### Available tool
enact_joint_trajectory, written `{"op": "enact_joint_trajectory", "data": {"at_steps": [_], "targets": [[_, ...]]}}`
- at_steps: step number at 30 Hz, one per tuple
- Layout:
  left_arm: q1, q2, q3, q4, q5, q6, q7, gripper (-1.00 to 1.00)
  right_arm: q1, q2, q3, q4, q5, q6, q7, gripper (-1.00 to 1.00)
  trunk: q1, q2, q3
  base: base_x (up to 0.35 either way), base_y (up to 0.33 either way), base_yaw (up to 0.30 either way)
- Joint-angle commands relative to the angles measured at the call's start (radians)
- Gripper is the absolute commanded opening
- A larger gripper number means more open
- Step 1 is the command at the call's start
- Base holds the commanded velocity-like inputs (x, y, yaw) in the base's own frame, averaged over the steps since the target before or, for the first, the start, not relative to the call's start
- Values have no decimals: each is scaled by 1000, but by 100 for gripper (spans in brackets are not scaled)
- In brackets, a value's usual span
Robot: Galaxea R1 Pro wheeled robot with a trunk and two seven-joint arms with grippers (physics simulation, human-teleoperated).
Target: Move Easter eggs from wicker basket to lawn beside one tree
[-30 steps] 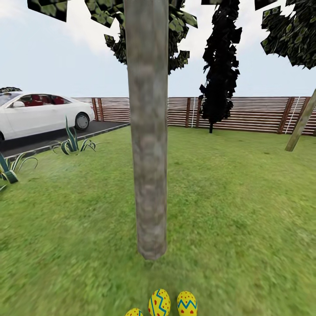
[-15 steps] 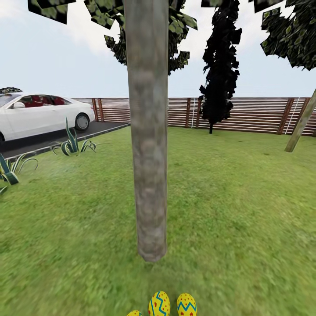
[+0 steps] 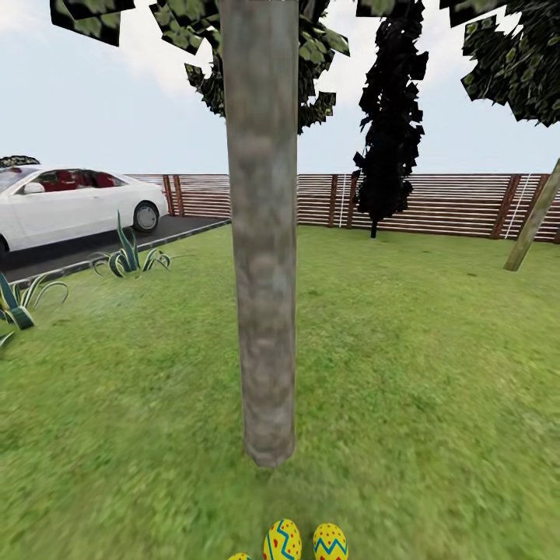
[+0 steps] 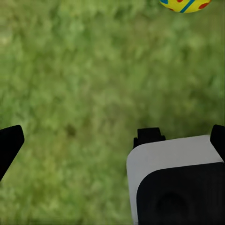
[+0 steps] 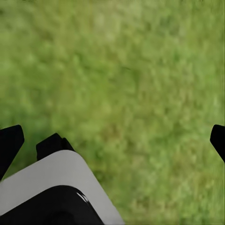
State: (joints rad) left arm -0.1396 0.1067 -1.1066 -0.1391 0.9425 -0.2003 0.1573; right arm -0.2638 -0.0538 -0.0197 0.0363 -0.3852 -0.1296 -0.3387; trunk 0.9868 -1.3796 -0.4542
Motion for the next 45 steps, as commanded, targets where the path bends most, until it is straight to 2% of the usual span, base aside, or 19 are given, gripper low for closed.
{"op": "enact_joint_trajectory", "data": {"at_steps": [1,38,40,45], "targets": [[0,1,-9,-3,6,-1,7,100,-2,0,-2,4,-4,-9,1,100,-4,7,2,0,0,0],[3,-3,-8,-2,8,4,17,100,-2,0,-2,4,-5,-9,1,100,-146,266,118,0,0,0],[3,-3,-8,-2,9,4,17,100,-2,0,-2,4,-4,-9,1,100,-146,266,118,0,0,0],[3,-2,-7,-2,11,3,17,100,-2,0,-2,4,-4,-9,1,100,-165,301,134,0,0,0]]}}
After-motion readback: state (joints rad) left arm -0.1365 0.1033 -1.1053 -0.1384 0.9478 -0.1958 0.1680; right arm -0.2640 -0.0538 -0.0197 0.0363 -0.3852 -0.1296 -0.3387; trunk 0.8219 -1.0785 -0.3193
